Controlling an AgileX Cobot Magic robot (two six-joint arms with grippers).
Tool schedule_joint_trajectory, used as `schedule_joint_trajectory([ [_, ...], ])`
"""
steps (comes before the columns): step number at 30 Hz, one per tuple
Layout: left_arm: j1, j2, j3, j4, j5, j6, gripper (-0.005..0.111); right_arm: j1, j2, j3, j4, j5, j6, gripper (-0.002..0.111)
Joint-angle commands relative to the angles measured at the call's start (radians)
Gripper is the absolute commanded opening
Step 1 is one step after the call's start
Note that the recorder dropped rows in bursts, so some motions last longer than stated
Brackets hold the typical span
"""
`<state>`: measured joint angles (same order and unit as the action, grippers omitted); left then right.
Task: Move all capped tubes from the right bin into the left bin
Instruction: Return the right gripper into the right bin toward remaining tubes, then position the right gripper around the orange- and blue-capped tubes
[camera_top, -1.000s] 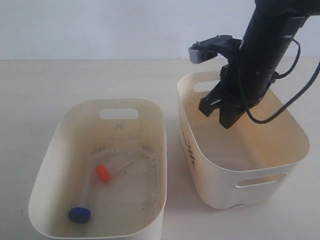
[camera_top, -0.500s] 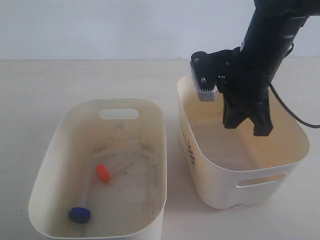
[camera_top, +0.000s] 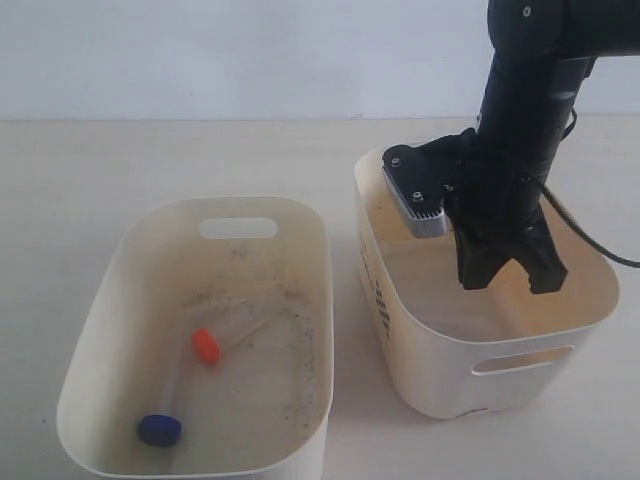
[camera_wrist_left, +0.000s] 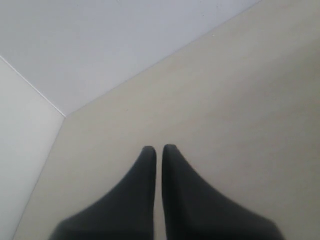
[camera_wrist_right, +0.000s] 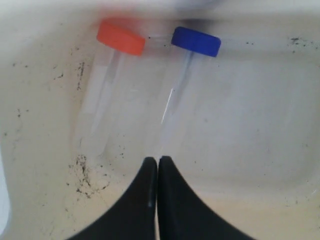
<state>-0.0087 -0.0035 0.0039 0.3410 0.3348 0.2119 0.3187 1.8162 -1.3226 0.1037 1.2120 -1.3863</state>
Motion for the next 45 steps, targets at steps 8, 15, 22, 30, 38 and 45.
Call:
schedule_joint_trajectory([
  [8, -0.001, 0.004, -0.004, -0.003, -0.005, -0.001, 0.004, 0.000, 0.055, -0.003, 0.023, 0.009, 0.030, 0.000],
  [15, -0.001, 0.004, -0.004, -0.003, -0.005, -0.001, 0.004, 0.000, 0.072, -0.003, 0.041, 0.009, 0.032, 0.001],
  [22, -0.001, 0.004, -0.004, -0.003, -0.005, -0.001, 0.004, 0.000, 0.079, -0.003, 0.043, 0.009, 0.046, 0.043],
  [30, -0.001, 0.004, -0.004, -0.003, -0.005, -0.001, 0.004, 0.000, 0.128, -0.003, 0.050, 0.009, 0.046, 0.057],
  [38, -0.001, 0.004, -0.004, -0.003, -0.005, -0.001, 0.004, 0.000, 0.151, 0.003, 0.076, 0.009, 0.046, 0.057],
  [45, -0.001, 0.004, -0.004, -0.003, -0.005, -0.001, 0.004, 0.000, 0.151, 0.047, 0.120, -0.092, 0.046, 0.057],
])
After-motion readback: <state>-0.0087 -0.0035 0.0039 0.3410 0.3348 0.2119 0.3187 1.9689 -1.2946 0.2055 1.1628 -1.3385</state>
